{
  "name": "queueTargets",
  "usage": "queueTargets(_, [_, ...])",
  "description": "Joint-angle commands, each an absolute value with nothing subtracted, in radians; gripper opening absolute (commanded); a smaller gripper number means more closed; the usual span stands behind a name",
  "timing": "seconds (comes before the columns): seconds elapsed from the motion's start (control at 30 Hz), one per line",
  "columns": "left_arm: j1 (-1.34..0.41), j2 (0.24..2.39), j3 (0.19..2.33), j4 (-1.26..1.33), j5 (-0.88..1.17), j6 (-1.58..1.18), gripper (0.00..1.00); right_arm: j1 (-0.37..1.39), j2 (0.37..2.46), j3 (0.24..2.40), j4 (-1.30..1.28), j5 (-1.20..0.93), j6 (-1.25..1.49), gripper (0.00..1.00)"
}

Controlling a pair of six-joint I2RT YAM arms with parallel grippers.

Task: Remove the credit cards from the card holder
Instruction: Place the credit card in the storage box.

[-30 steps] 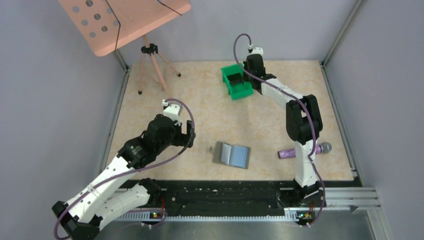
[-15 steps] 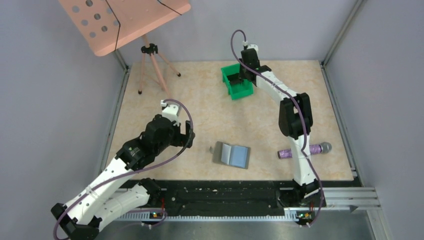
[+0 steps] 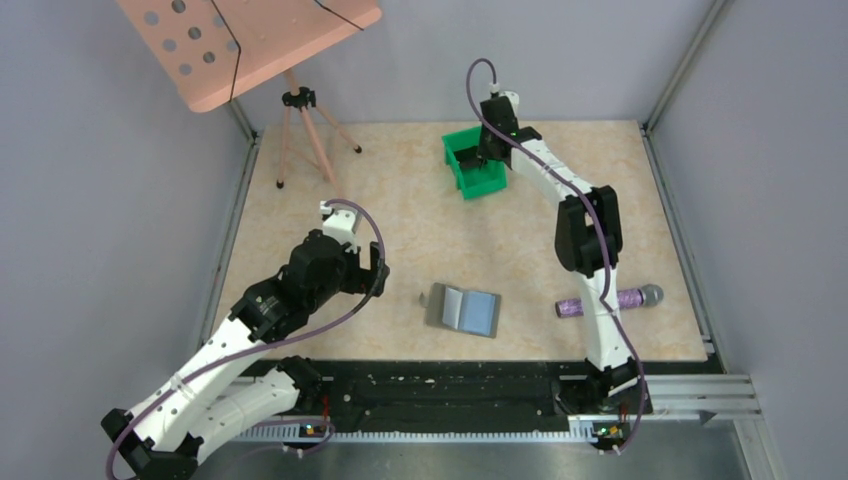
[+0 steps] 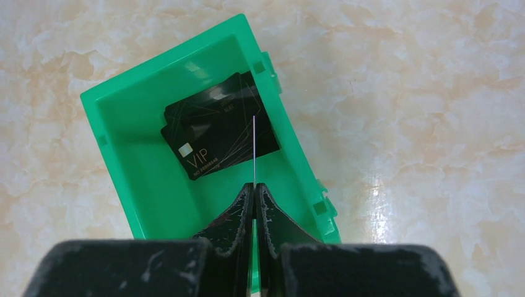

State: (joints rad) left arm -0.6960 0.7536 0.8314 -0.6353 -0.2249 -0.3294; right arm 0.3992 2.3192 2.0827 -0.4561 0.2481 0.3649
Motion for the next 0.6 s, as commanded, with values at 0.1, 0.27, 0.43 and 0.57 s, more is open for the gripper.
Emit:
queueTargets(0.1, [-0.695, 0.749, 0.825, -0.594, -0.222, -0.321, 0.99, 0.420, 2.301, 2.108, -0.493, 0.343, 0.521, 0.00])
queueTargets(0.27, [-0.695, 0.749, 0.827, -0.589, -0.214, -0.321, 0.98, 0.436, 2.267, 2.047, -0.446, 0.397, 0.614, 0.00])
queueTargets(0.43, [-0.695, 0.745, 0.825, -0.593, -0.211, -0.321, 0.99, 0.440, 2.244, 1.989, -0.401, 0.416, 0.657, 0.00])
queueTargets(0.57, [-0.695, 0.741, 0.824, -0.591, -0.210, -0.321, 0.98, 0.447, 2.205, 1.942, -0.383, 0.444, 0.691, 0.00])
